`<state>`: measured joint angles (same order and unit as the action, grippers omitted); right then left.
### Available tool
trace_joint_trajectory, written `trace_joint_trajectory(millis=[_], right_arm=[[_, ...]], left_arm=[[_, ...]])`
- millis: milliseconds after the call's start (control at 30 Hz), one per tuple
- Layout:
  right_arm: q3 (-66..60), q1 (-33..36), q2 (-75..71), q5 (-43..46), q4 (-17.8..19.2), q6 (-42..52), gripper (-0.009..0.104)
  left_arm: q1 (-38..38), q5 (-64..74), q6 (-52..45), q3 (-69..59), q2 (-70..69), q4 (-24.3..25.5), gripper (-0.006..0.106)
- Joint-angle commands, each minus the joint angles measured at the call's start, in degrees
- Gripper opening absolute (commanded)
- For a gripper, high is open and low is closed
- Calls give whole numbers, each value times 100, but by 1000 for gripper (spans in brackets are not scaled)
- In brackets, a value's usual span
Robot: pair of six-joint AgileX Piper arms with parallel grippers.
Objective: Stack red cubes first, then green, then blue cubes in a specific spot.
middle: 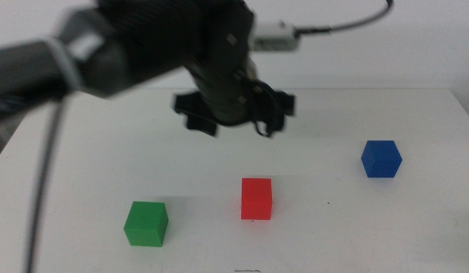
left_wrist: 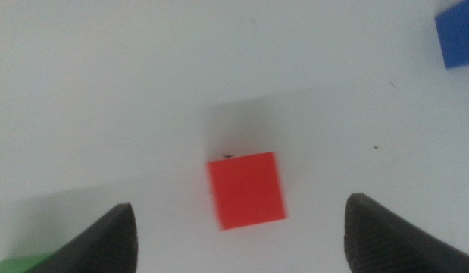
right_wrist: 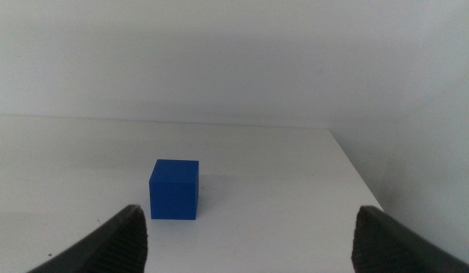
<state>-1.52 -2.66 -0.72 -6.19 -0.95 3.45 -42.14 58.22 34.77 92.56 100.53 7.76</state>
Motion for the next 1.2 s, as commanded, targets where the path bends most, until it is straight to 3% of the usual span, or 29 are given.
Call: trace_joint_trajectory(millis=[0, 300, 600, 767, 1167], right_arm=[[54, -46, -83, 427, 42, 29, 94], [54, -46, -83, 427, 42, 29, 94], [54, -46, -83, 427, 42, 29, 94], [54, -46, -83, 427, 42, 29, 94], [54, -46, -83, 427, 42, 29, 94]], left_arm=[[115, 339, 97, 148, -570, 227, 93], [891, 1706, -720, 13, -1267, 450, 93], [1875, 1706, -1084, -1222, -2105, -195, 93], [1938, 1659, -1084, -1780, -2178, -240, 93], [1932, 1068, -1437, -2137, -1784, -876, 93]])
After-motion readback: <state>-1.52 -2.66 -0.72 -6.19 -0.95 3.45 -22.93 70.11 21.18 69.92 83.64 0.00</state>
